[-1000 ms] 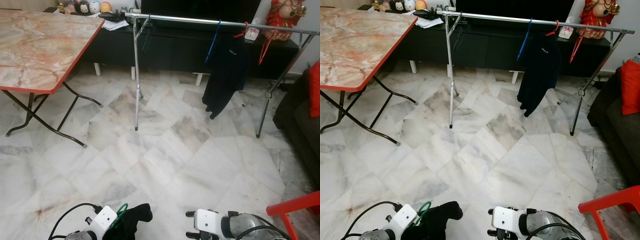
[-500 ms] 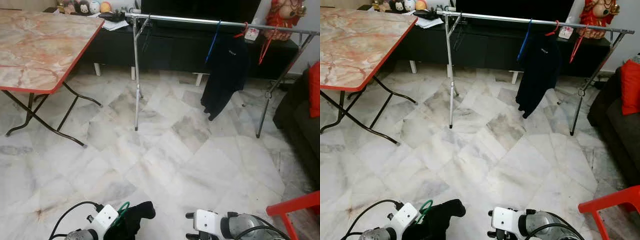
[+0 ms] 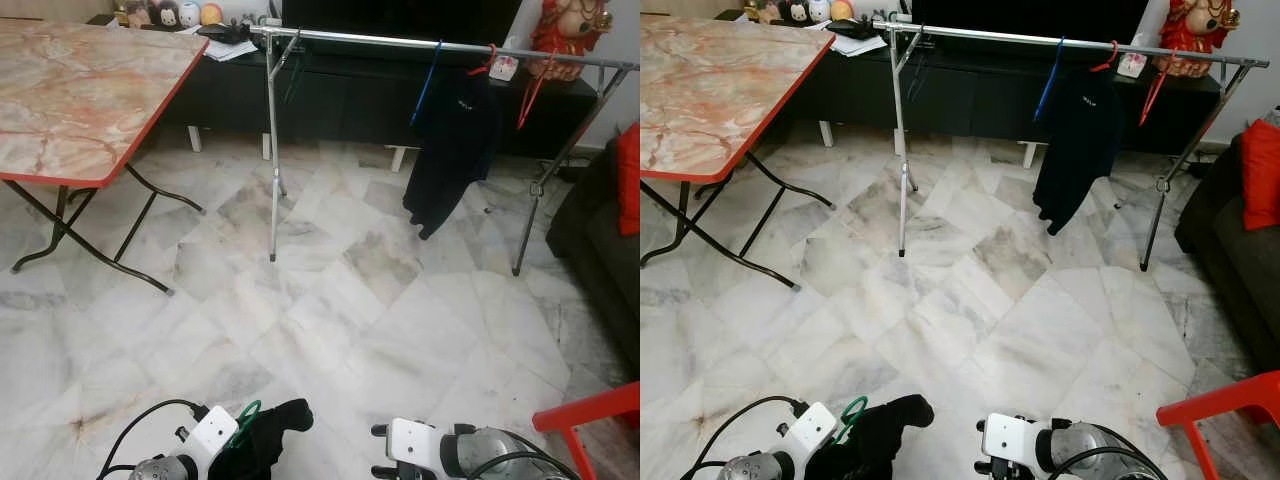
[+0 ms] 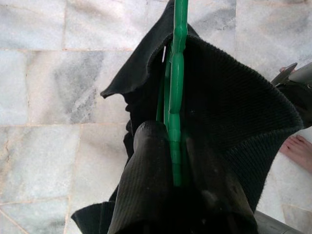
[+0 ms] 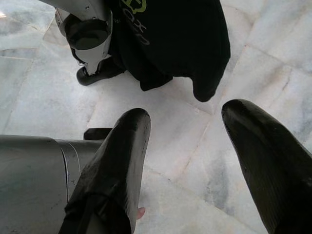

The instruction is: Hang hanger

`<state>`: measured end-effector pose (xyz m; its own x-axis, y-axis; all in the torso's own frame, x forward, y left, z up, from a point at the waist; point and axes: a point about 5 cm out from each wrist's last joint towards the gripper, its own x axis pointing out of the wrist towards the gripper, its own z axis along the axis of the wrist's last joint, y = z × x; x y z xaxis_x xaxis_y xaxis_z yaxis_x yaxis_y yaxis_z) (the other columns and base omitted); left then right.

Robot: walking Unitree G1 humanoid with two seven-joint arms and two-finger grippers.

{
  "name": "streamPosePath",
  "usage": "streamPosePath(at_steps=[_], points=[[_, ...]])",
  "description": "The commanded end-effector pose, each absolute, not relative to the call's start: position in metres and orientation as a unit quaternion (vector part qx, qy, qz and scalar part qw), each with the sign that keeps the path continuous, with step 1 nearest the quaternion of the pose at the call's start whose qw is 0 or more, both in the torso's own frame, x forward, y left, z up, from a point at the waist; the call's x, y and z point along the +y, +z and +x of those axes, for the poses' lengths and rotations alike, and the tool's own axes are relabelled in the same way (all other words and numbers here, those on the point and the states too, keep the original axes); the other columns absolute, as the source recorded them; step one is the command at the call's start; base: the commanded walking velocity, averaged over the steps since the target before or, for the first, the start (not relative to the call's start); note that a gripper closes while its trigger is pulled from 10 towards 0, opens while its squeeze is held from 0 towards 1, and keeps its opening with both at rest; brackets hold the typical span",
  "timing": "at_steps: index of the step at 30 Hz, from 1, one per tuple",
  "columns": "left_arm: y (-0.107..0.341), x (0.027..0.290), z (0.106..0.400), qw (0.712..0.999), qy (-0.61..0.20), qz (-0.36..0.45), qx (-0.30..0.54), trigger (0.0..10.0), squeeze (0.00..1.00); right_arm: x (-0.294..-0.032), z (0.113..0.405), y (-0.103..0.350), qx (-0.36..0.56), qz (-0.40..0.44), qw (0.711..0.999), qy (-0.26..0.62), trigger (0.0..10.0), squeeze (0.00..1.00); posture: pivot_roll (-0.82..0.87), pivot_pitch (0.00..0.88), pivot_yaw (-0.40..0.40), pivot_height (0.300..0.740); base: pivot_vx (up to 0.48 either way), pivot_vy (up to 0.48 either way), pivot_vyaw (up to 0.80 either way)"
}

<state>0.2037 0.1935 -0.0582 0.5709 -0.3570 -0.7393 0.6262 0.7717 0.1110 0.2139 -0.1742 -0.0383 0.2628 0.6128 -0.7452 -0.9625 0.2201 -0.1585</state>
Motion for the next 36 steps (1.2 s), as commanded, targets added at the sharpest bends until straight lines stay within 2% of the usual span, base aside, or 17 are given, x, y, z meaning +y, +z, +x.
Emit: streamPosePath(at_steps=[1,4,5,10,14,15,16,19,20,22,27,32,34,36], points=[[-0.057,0.195,0.204,0.86,-0.298,0.193,0.367,10.0,0.0,-0.177,0.215,-0.039,0.285,-0.322,0.726,0.537,10.0,0.0,0.02,0.053,-0.119,0.74,0.0,0.0,0.0],[-0.055,0.197,0.206,0.859,-0.301,0.199,0.364,10.0,0.0,-0.177,0.216,-0.039,0.289,-0.321,0.729,0.531,10.0,0.0,0.02,0.053,-0.119,0.74,0.0,0.0,0.0],[-0.055,0.197,0.207,0.858,-0.301,0.202,0.363,10.0,0.0,-0.177,0.217,-0.039,0.29,-0.32,0.733,0.525,10.0,1.0,0.02,0.052,-0.118,0.74,0.0,0.0,0.0],[-0.055,0.198,0.207,0.858,-0.301,0.203,0.364,10.0,0.0,-0.176,0.217,-0.038,0.287,-0.319,0.734,0.527,10.0,1.0,0.02,0.052,-0.118,0.74,0.0,0.0,0.0],[-0.056,0.198,0.206,0.857,-0.301,0.202,0.366,10.0,0.0,-0.177,0.22,-0.038,0.288,-0.314,0.746,0.512,10.0,1.0,0.02,0.053,-0.118,0.74,0.0,0.0,0.0],[-0.057,0.198,0.205,0.856,-0.301,0.201,0.368,10.0,0.0,-0.178,0.223,-0.037,0.291,-0.305,0.76,0.494,10.0,0.67,0.02,0.053,-0.119,0.74,0.0,0.0,0.0],[-0.057,0.198,0.204,0.856,-0.301,0.201,0.369,10.0,0.0,-0.179,0.225,-0.036,0.294,-0.299,0.77,0.48,10.0,0.0,0.02,0.053,-0.119,0.74,0.0,0.0,0.0],[-0.059,0.197,0.202,0.855,-0.3,0.2,0.372,10.0,0.0,-0.183,0.238,-0.033,0.302,-0.252,0.829,0.397,10.0,0.0,0.02,0.053,-0.121,0.74,0.0,0.0,0.0],[-0.059,0.197,0.202,0.855,-0.299,0.2,0.373,10.0,0.0,-0.186,0.245,-0.031,0.303,-0.216,0.864,0.34,10.0,0.0,0.02,0.054,-0.121,0.74,0.0,0.0,0.0],[-0.059,0.198,0.202,0.855,-0.298,0.204,0.373,10.0,0.0,-0.192,0.249,-0.031,0.314,-0.191,0.889,0.273,10.0,0.0,0.02,0.053,-0.12,0.74,0.0,0.0,0.0],[-0.054,0.201,0.208,0.858,-0.298,0.216,0.359,10.0,0.0,-0.193,0.245,-0.036,0.328,-0.152,0.905,0.225,10.0,0.0,0.02,0.053,-0.118,0.74,0.0,0.0,0.0],[-0.032,0.208,0.233,0.868,-0.307,0.242,0.306,10.0,0.0,-0.195,0.246,-0.039,0.336,-0.113,0.924,0.145,10.0,0.0,0.02,0.047,-0.117,0.74,0.0,0.0,0.0],[-0.013,0.211,0.252,0.879,-0.31,0.247,0.264,10.0,0.0,-0.197,0.251,-0.036,0.324,-0.069,0.939,0.096,10.0,0.0,0.03,0.046,-0.114,0.74,0.0,0.0,0.0],[0.006,0.213,0.267,0.89,-0.312,0.242,0.226,10.0,0.0,-0.192,0.254,-0.034,0.312,-0.043,0.945,0.087,10.0,0.0,0.03,0.043,-0.11,0.74,0.0,0.0,0.0]])
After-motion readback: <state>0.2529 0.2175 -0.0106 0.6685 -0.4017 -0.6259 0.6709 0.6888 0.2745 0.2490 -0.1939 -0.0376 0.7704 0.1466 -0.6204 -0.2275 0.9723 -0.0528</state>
